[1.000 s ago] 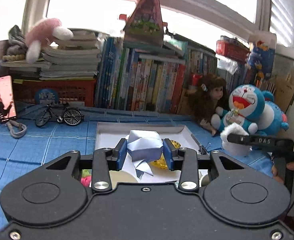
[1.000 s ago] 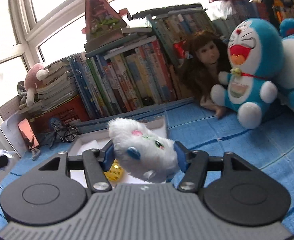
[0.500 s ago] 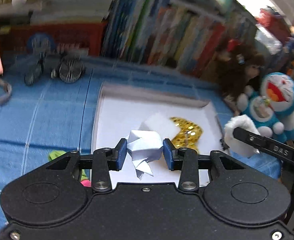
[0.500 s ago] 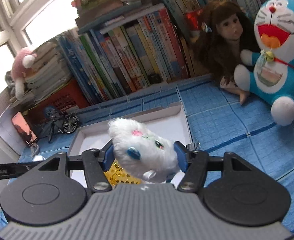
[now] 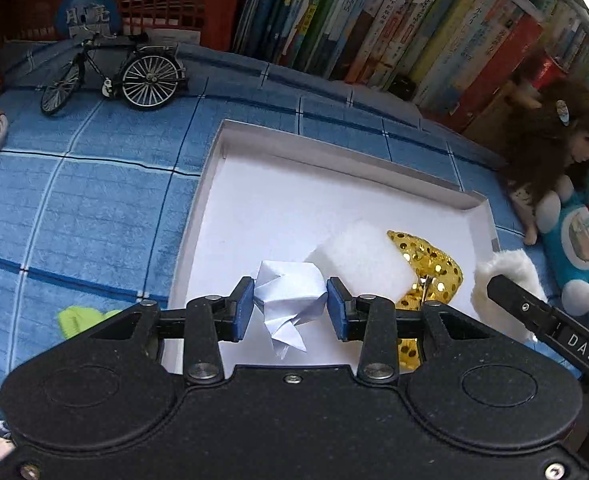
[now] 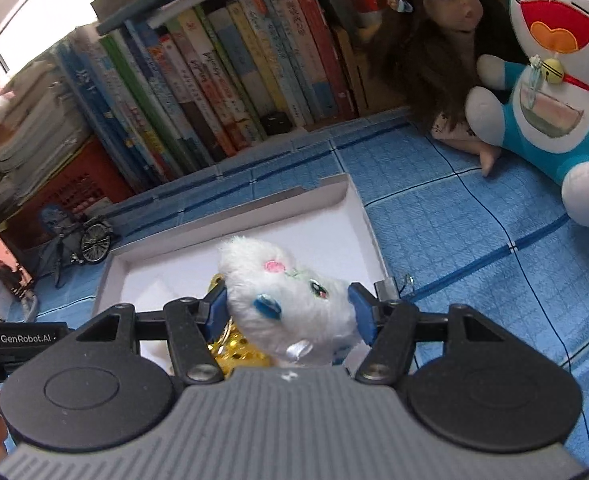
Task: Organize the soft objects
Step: 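Carry the white paper and white plush with both tools into the white box, then open both tools to drop the paper and plush into the box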
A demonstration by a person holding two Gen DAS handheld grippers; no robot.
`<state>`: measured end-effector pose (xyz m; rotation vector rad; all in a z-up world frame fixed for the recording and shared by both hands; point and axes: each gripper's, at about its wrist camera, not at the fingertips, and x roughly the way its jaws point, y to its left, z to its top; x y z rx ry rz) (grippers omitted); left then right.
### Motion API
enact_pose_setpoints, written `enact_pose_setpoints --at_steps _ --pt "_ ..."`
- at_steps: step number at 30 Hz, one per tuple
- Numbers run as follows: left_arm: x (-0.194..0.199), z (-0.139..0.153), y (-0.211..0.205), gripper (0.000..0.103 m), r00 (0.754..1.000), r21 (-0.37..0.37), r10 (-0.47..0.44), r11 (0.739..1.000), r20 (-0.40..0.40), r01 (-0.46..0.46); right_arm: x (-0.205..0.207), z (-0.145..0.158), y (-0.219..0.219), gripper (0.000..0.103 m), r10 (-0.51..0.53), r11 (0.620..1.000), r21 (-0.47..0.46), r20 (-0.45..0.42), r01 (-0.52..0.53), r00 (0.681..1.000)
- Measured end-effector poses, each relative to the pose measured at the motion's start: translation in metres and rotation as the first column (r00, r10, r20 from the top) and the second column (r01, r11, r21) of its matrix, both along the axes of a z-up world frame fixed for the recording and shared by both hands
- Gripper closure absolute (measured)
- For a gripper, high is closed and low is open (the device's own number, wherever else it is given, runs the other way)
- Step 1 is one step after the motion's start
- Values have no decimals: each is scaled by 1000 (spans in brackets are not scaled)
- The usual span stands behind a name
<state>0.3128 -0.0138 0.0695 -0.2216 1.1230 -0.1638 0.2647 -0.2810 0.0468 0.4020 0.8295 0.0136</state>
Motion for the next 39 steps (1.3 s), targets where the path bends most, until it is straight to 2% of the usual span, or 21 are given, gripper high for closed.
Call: enact_pose_setpoints --at_steps 11,14,21,26,31,39 --pt "11 -10 -11 66 1000 14 3 1000 -16 -2 8 -11 6 38 23 999 29 -38 -22 999" --pt "12 -11 -12 62 1000 9 -3 1000 -17 3 8 -12 9 37 33 999 26 -40 -31 999" --pt "12 -14 -17 59 1000 18 -12 1000 -24 13 8 -10 15 40 65 998 6 -35 -65 997" --pt "9 -9 -15 49 1000 2 -17 1000 -4 17 5 -4 17 40 82 997 -14 -17 -82 997" --pt "2 1 -12 38 999 -11 -26 1000 24 26 1 2 17 33 84 996 -21 -2 -84 996" --pt "-18 18 -6 36 996 -8 -58 998 75 58 -14 12 14 30 112 993 -37 38 -111 993"
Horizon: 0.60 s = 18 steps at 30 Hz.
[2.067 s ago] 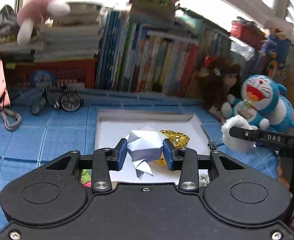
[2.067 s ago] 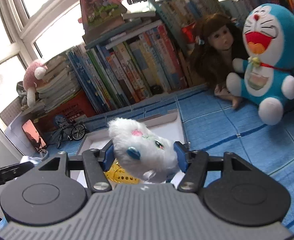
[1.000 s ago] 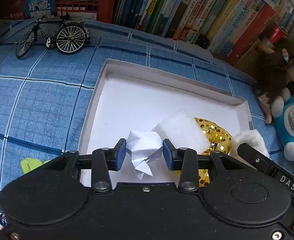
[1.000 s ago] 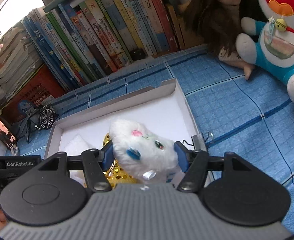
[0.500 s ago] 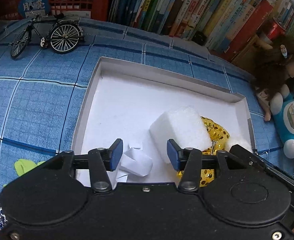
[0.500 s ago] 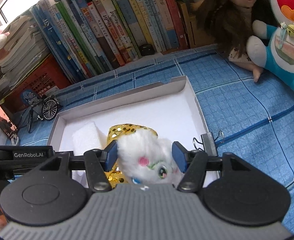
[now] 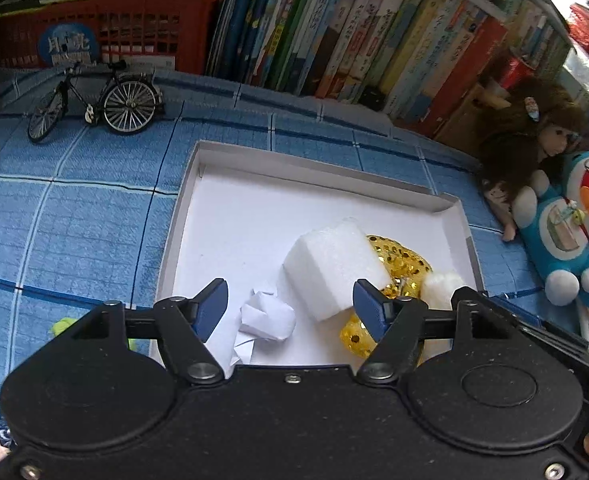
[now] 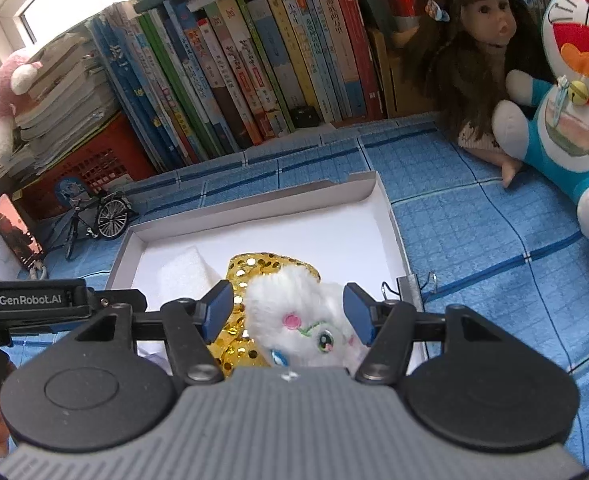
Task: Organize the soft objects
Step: 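Open both tools to drop the paper and plush into the box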
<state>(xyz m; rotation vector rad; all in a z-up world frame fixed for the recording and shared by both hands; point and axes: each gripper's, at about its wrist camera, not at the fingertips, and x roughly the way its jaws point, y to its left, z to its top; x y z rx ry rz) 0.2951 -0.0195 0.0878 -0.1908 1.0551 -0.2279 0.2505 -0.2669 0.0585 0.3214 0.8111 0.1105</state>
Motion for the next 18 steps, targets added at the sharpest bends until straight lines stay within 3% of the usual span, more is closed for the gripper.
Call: enact_pose_setpoints --at_steps 10,18 --pt "-48 34 22 33 989 -12 -43 999 141 45 -41 24 -6 22 78 996 -40 129 -74 989" --pt "-95 49 56 31 973 -2 -61 998 225 63 -73 51 21 18 226 974 -60 193 -219 955"
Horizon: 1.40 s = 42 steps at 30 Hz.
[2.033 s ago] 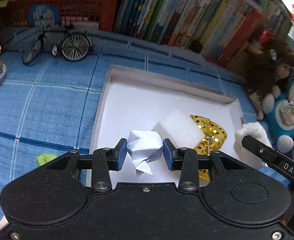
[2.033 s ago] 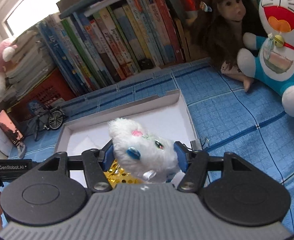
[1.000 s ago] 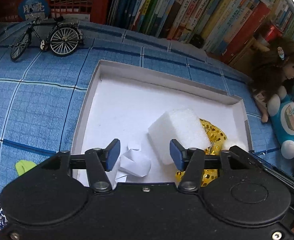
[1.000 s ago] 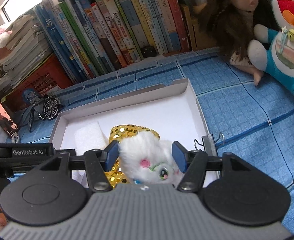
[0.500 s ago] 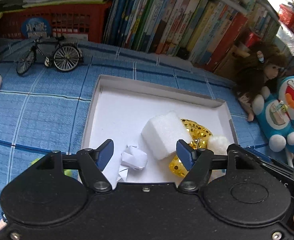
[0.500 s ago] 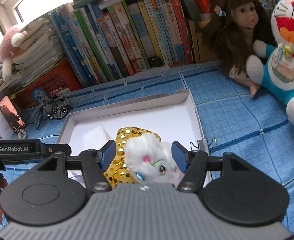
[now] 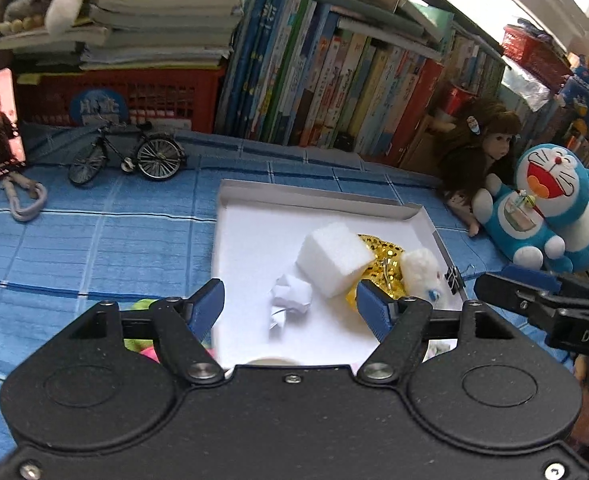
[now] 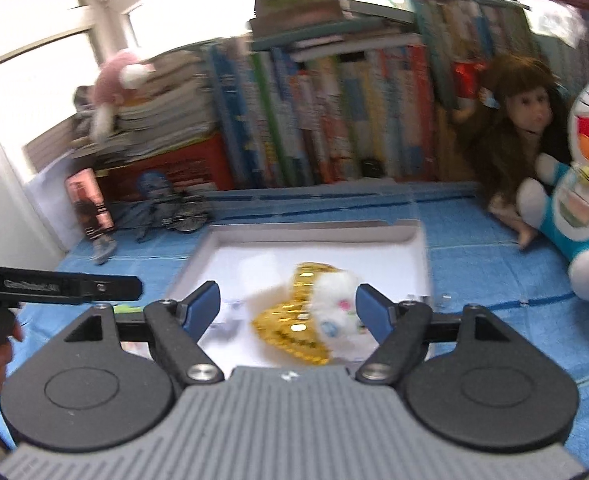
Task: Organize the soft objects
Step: 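Open both tools to drop the paper and plush into the box, then grasp the blue face-mask packet with the left tool while the right tool grasps the green and pink cloth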
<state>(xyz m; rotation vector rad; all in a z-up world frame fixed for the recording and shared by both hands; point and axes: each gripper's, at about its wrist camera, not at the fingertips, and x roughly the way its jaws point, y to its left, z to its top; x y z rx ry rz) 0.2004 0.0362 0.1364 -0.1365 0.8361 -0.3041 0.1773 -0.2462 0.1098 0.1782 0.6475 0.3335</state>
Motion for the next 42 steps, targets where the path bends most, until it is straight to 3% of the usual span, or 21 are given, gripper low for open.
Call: enact_pose_setpoints --at_steps 7,13,16,19,25,29,35,42 --pt "-42 0 52 27 998 -44 55 998 41 -53 2 17 42 17 101 995 20 -38 -101 994" --pt "-87 -16 104 25 986 -125 158 981 59 -150 17 21 90 17 166 986 5 -56 -166 985" --pt "-105 -30 121 25 979 -122 195 975 63 -186 22 19 114 17 205 979 -3 -76 -206 976" --pt "-124 -45 127 25 977 -104 196 977 83 -187 29 13 140 17 240 970 -12 -105 -242 965" --pt "-145 -73 121 29 991 -106 111 989 77 -103 37 1 181 17 292 951 -66 -145 -303 945" --pt "-153 -88 110 27 984 -28 105 994 143 -102 45 -10 199 17 293 945 -95 -184 -313 938" --pt "-142 -106 101 27 981 78 95 991 172 -109 58 -28 217 16 279 938 -143 -236 -317 931" --pt "-134 -109 109 18 971 6 67 997 230 -71 68 -41 231 16 273 930 -165 -288 -328 918"
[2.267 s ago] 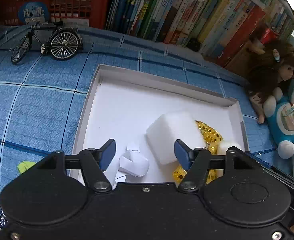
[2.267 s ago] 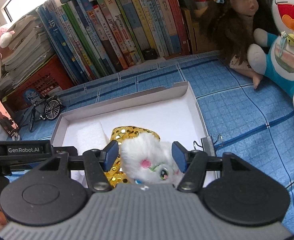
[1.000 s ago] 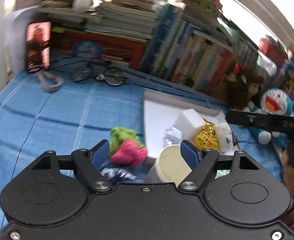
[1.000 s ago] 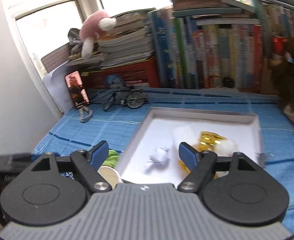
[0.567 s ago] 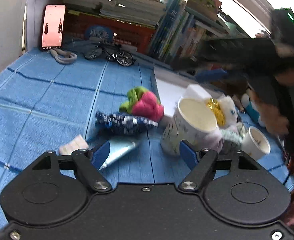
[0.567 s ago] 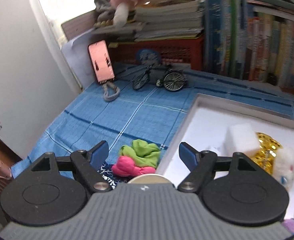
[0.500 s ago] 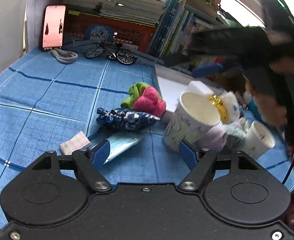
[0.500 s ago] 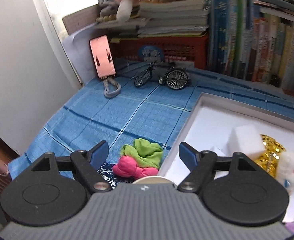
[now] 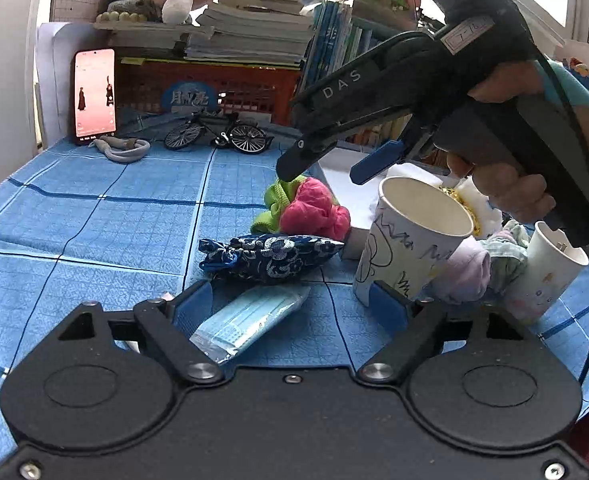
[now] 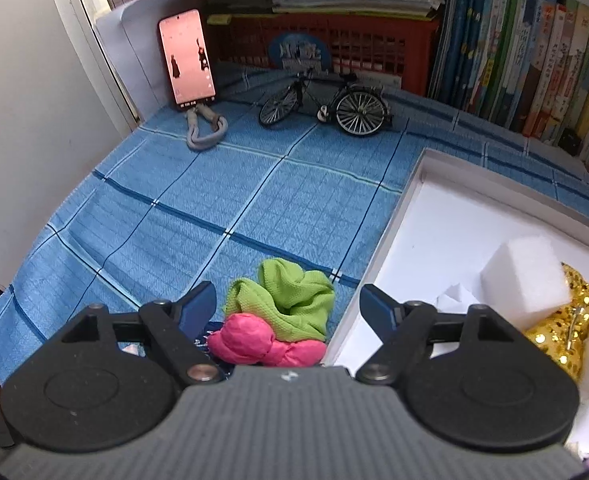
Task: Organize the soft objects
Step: 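Grasp the blue face-mask packet with the left tool while the right tool grasps the green and pink cloth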
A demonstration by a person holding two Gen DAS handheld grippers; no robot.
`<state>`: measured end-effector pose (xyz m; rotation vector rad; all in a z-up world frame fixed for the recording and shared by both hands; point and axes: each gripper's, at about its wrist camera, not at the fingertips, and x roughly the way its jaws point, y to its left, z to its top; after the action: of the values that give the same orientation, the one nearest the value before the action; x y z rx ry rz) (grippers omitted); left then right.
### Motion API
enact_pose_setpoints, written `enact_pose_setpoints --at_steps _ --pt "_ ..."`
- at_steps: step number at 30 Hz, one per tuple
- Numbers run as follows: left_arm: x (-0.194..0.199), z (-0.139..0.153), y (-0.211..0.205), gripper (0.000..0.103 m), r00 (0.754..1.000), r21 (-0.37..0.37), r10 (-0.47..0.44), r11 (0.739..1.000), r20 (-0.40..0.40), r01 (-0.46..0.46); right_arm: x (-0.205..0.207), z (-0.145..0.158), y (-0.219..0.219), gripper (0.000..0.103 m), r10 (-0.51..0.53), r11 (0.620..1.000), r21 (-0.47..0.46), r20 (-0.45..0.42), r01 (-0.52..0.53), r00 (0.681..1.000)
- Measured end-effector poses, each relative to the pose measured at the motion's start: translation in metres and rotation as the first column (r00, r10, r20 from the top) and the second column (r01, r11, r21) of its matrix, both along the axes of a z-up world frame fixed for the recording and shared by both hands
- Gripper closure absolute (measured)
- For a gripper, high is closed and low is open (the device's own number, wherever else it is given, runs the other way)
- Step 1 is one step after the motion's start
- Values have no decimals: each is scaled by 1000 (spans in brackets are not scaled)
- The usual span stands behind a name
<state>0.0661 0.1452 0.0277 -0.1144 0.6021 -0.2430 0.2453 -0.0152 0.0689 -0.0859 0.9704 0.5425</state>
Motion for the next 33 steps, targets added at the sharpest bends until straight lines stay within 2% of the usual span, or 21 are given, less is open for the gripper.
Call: enact_pose_setpoints --at_steps 5,8,12,16,21,22,24,27,30,31,32,33 --pt "10 -8 0 19 1000 31 5 1000 -25 -4 1 -6 12 16 19 999 -41 -12 -20 1000" --pt "15 -14 1 19 998 32 8 999 -66 -6 2 -9 20 16 32 997 -73 -24 -33 999" --pt "12 -18 3 22 996 12 -4 1000 -84 5 2 -13 27 16 43 994 -103 -18 -45 999" --pt "8 -17 7 26 991 -50 -47 998 -129 40 6 -19 28 16 23 993 -114 -31 -27 999" --pt "5 -13 10 27 989 -93 -61 994 -136 49 7 -20 30 18 30 992 -121 -27 -33 999" --pt "6 -14 10 27 988 -92 -54 995 -144 41 7 -20 30 20 29 992 -120 -30 -33 999" --pt "9 -15 10 27 987 -91 -38 996 -156 24 7 -20 30 29 30 992 -118 -38 -34 999" --pt "12 -17 11 25 987 -110 -39 994 -156 21 6 -20 31 34 40 992 -114 -44 -44 998" --pt "13 -19 13 26 988 -131 -37 991 -152 17 4 -20 31 56 43 993 -104 -45 -47 998" --pt "12 -19 13 29 988 -133 -34 991 -152 14 3 -19 31 59 41 994 -98 -42 -45 998" --pt "11 -19 13 50 988 -138 -21 990 -151 0 3 -18 31 63 36 994 -100 -37 -39 999" --pt "12 -20 15 63 988 -147 -7 989 -156 -16 1 -16 31 68 32 994 -99 -30 -35 999"
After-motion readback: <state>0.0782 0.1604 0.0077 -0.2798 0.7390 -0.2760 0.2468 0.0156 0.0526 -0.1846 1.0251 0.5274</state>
